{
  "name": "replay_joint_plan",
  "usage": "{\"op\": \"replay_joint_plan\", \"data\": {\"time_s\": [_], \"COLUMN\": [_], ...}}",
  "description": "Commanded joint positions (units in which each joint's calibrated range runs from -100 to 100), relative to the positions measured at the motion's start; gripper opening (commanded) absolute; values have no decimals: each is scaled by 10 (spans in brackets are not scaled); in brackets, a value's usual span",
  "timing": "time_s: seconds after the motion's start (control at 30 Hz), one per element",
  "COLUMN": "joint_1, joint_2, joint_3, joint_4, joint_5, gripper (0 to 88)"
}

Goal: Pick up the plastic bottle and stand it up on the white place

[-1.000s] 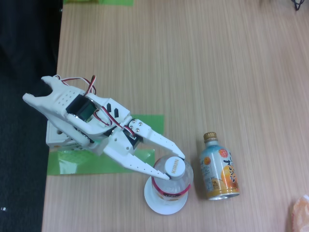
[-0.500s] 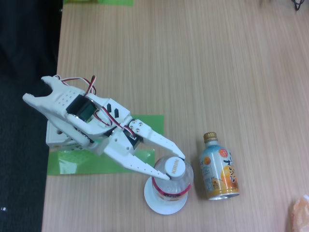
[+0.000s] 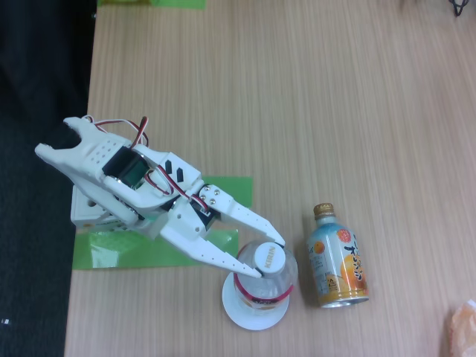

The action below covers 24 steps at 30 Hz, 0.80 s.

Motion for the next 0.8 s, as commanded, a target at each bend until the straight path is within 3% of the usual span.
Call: {"op": "replay_joint_plan", "data": {"time_s": [0.0,0.77], "joint_1": [4,31], "joint_2": [-2,-5], "joint_3": [-3,9], "joint_4": [-9,-9], "joint_5": [-1,-1], "gripper": [157,158]}}
